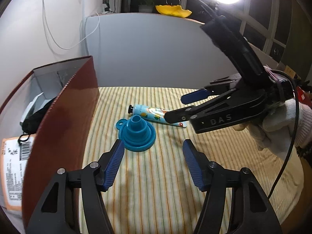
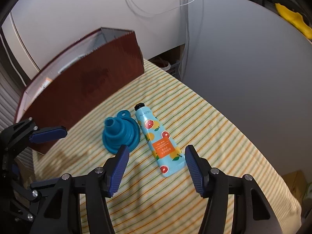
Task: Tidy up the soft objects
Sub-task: 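Move the left gripper to the blue funnel and right to the cream tube, then close the left gripper on the blue funnel while the right grips the cream tube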
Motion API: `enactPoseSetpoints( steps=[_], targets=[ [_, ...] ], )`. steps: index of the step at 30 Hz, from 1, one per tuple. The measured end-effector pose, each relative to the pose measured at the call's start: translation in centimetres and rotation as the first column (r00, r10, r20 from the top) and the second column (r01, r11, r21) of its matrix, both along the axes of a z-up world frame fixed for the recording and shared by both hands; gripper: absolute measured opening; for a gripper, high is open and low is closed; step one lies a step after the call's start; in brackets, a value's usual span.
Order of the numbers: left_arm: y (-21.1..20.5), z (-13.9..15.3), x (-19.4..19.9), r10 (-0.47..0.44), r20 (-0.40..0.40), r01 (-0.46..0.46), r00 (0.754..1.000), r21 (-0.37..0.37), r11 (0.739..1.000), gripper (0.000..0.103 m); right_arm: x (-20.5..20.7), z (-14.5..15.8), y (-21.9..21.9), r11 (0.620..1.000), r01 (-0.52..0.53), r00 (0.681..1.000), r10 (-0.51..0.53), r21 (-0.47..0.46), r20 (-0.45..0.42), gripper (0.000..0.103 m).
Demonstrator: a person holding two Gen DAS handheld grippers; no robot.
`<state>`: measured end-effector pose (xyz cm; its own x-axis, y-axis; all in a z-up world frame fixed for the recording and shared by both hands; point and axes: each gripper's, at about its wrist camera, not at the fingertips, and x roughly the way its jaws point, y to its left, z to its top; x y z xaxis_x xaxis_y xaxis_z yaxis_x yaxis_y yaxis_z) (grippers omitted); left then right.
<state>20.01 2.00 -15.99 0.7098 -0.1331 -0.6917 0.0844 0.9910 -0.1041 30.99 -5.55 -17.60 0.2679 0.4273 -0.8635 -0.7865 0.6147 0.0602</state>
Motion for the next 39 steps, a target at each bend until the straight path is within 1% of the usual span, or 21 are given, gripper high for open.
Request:
enactPoseSetpoints(
  steps=[6,10,13,21,23,26,27,29,33,38,39],
  targets=[
    [-0.2,-0.9,1.2,0.013,-0.014,-0.013,1.000,0.005,1.000,0.057,0.9,-1.1,0.6,0.999,-0.036,0.999,0.036,-0.009,-0.003,0.053],
    [-0.4,-1.5,1.8,0.019,-0.018,-0.019,1.000,0.015,1.000,0.057,0.9,-1.6,1.1,0.998,-0.061,0.998,0.061,-0.027,0.007,0.053],
    [-0.8,-2.0,2.1,0.019,-0.019,-0.018,1.000,0.038,0.999,0.057,1.3,-2.1,1.5,0.997,-0.072,0.997,0.072,-0.026,0.002,0.053],
    [-0.8,-3.1,3.6,0.030,-0.029,-0.028,0.999,0.068,0.997,0.054,1.6,-3.0,2.5,0.995,-0.097,0.995,0.097,-0.033,0.010,0.051],
    [-0.8,-3.2,4.0,0.032,-0.027,-0.030,0.999,0.080,0.996,0.053,1.8,-3.0,2.6,0.995,-0.095,0.995,0.096,-0.026,0.010,0.049],
    [-0.7,-3.5,4.5,0.042,-0.024,-0.039,0.999,0.086,0.996,0.053,2.2,-3.0,2.6,0.995,-0.095,0.996,0.095,-0.014,0.000,0.041],
    [-0.6,-3.5,4.7,0.045,-0.025,-0.042,0.999,0.085,0.995,0.053,2.3,-3.0,2.6,0.995,-0.098,0.995,0.098,-0.014,-0.003,0.037],
    [-0.4,-3.6,4.9,0.053,-0.030,-0.050,0.998,0.082,0.995,0.053,2.5,-3.0,2.5,0.995,-0.097,0.995,0.097,-0.014,-0.011,0.037],
    [-0.2,-3.8,6.1,0.063,-0.033,-0.059,0.997,0.098,0.993,0.052,2.6,-2.9,2.0,0.995,-0.100,0.995,0.099,-0.027,-0.019,0.036],
    [0.3,-4.0,7.3,0.077,-0.049,-0.073,0.996,0.089,0.993,0.036,2.2,-3.1,1.9,0.992,-0.117,0.993,0.117,-0.047,0.002,0.035],
    [0.6,-4.0,7.4,0.076,-0.052,-0.072,0.996,0.075,0.995,0.036,2.1,-3.1,1.9,0.992,-0.118,0.993,0.118,-0.049,0.004,0.035]
  ],
)
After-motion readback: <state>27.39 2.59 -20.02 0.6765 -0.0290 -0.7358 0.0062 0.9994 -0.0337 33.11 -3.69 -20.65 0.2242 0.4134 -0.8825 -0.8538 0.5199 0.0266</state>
